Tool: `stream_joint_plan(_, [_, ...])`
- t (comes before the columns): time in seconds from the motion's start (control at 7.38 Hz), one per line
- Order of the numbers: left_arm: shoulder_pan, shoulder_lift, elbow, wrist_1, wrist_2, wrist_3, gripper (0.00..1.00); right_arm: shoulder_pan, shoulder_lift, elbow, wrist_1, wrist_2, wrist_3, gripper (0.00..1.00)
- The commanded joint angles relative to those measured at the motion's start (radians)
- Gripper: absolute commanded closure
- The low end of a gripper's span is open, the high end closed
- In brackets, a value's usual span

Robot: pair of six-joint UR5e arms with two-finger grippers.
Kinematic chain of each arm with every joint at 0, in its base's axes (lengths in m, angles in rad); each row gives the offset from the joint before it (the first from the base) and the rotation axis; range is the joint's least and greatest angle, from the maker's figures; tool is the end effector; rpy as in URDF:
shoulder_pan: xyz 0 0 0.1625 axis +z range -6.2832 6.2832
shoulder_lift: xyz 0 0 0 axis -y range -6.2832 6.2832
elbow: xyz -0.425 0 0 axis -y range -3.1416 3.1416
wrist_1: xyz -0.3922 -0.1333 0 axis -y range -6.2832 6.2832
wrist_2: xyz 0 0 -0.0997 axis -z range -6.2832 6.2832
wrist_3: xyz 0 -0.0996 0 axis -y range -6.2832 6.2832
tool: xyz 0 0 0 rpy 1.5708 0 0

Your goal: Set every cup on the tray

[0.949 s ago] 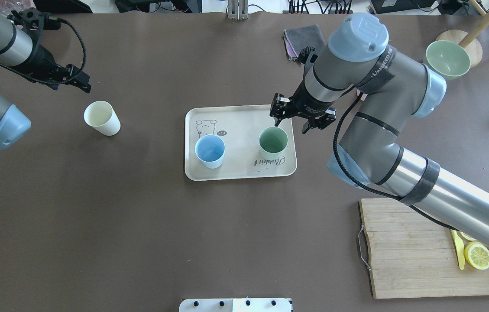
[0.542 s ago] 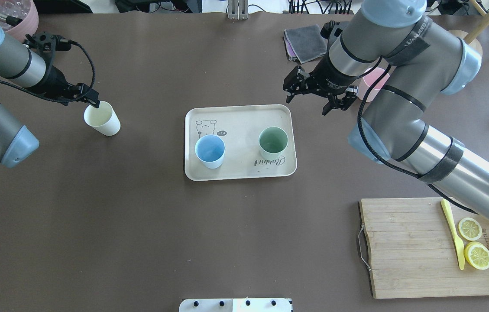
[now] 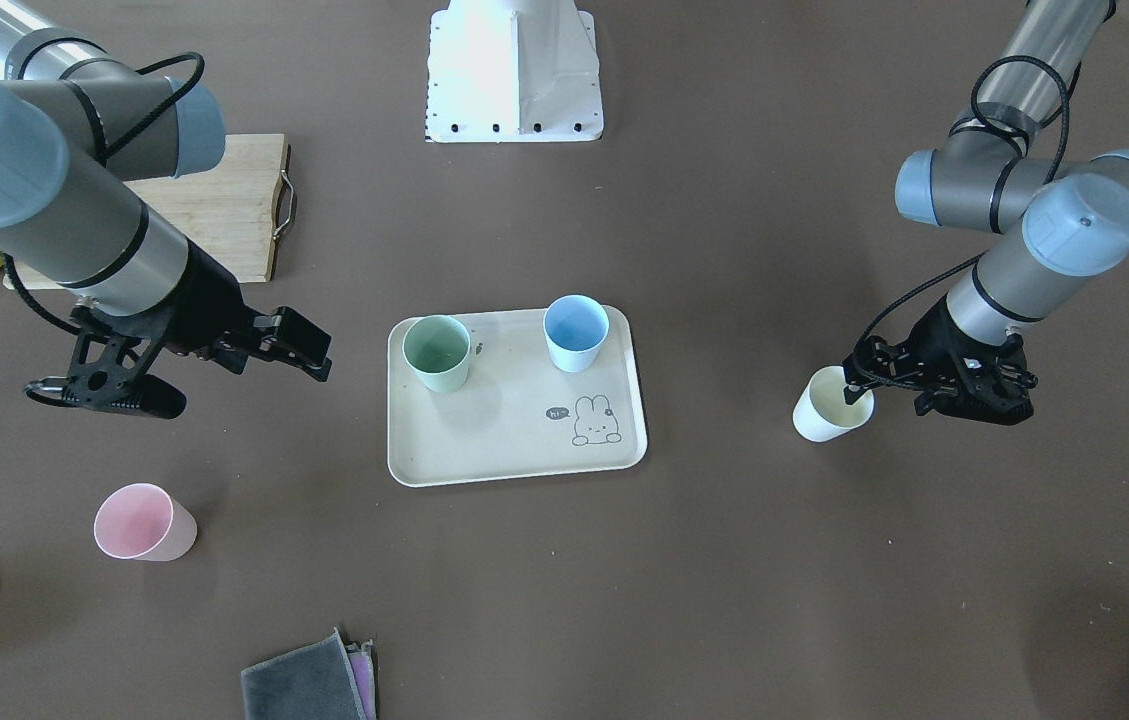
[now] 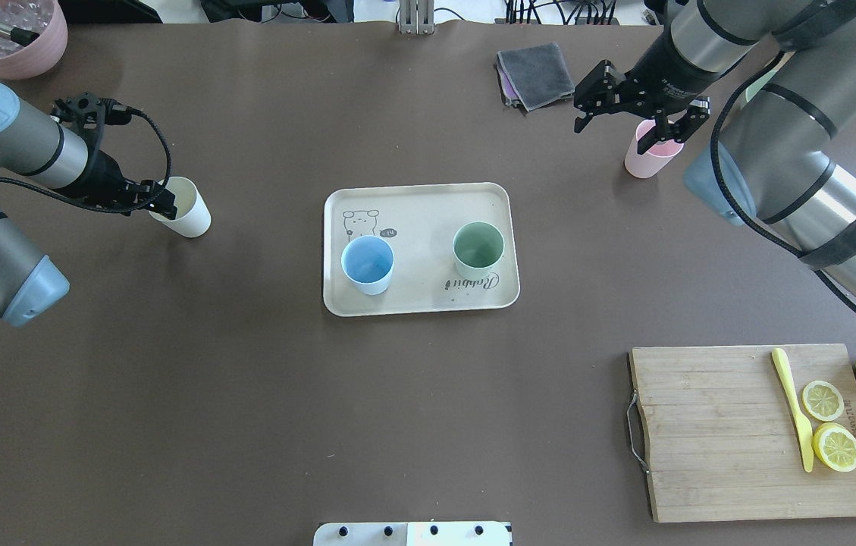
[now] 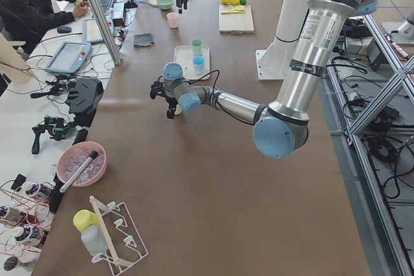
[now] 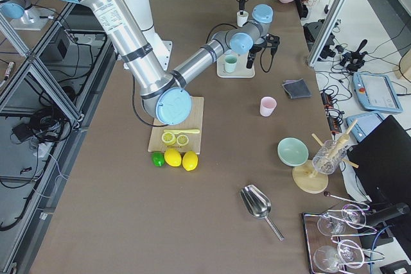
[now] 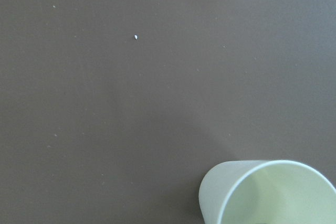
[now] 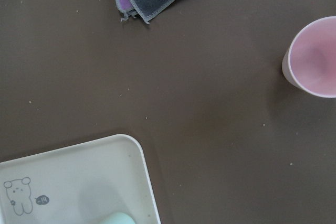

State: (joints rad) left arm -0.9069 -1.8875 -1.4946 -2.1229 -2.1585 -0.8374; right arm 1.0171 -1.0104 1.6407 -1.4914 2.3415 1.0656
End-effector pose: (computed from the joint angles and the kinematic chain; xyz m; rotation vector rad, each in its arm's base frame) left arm 0.3343 -0.5540 0.4601 0.1826 0.9293 0.0725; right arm -0.2953 -0.5992 0.2806 -0.0692 -0.9947 0.1956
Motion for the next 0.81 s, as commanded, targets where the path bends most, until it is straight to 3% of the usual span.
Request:
stream_joint_plan(0.0, [0.025, -0.024, -0.003, -0.003, 0.000, -0.071, 1.00, 0.061, -0.008, -0.010, -0.059, 0.002, -0.116, 0.00])
stream_joint_plan(0.27, [0.011, -0.059, -0.041, 0.032, -0.012, -0.077, 1.00, 0.139, -0.039, -0.044, -0.061, 0.022, -0.218, 0.00])
stream_joint_plan(0.54, [0.008, -0.236, -0.093, 0.308, -0.009, -0.158, 1.00, 0.220, -0.065, -0.131, -0.059, 0.032, -0.402, 0.00])
stream_joint_plan(0.68, [0.023, -0.307, -0.085, 0.351, -0.003, -0.223, 1.00, 0.219, -0.063, -0.168, -0.052, 0.019, -0.430, 0.00])
